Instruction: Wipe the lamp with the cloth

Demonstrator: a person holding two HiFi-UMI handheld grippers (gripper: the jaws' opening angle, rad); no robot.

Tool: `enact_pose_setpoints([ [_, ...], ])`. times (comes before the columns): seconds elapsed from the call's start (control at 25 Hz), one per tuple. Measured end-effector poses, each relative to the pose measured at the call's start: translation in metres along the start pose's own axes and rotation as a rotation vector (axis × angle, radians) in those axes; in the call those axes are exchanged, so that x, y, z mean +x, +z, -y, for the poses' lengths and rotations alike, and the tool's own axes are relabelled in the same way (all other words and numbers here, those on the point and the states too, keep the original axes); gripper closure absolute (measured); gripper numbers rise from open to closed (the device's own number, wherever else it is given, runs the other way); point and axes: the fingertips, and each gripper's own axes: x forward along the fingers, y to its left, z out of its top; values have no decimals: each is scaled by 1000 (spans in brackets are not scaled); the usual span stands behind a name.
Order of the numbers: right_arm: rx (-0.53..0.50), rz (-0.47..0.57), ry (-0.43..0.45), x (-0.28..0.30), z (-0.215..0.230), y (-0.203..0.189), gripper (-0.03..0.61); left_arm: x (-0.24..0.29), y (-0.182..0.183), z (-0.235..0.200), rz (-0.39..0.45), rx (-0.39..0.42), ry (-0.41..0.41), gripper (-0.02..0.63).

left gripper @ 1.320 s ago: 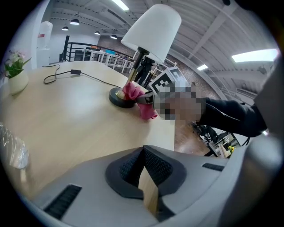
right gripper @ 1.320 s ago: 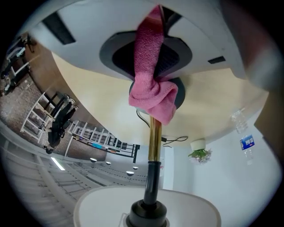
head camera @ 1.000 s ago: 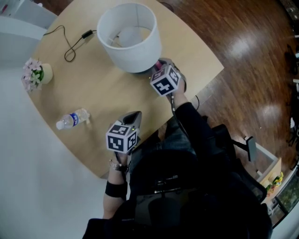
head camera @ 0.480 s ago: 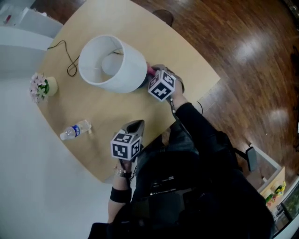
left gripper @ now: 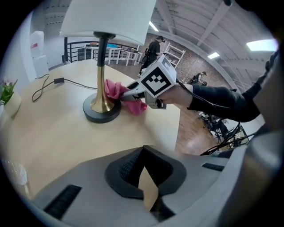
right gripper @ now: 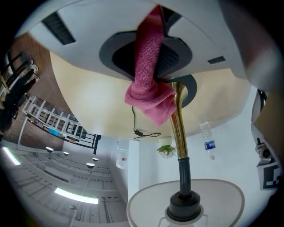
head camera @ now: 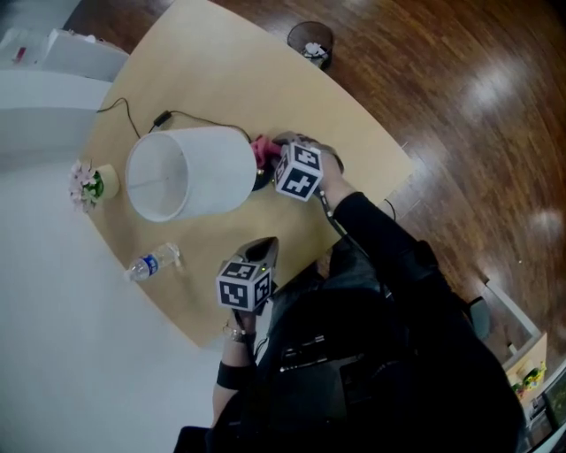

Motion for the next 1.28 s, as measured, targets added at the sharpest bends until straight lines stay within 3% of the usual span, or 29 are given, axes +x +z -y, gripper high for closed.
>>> enact_pose_setpoints([
  [0.52, -270, 61, 218, 19, 13, 29, 480, 19, 20, -5, -52, -8, 34, 618],
  [0.8, -479, 86, 380, 42, 9, 51, 482, 12, 12, -28, -42, -93, 78, 618],
  [1.04, -556, 175, 543, 54, -1, 72, 480, 8, -2, -48, -41, -144, 118, 618],
  [1.28, -682, 180, 685, 65, -24, 91, 480, 5, -8, -53, -43, -183, 135, 618],
])
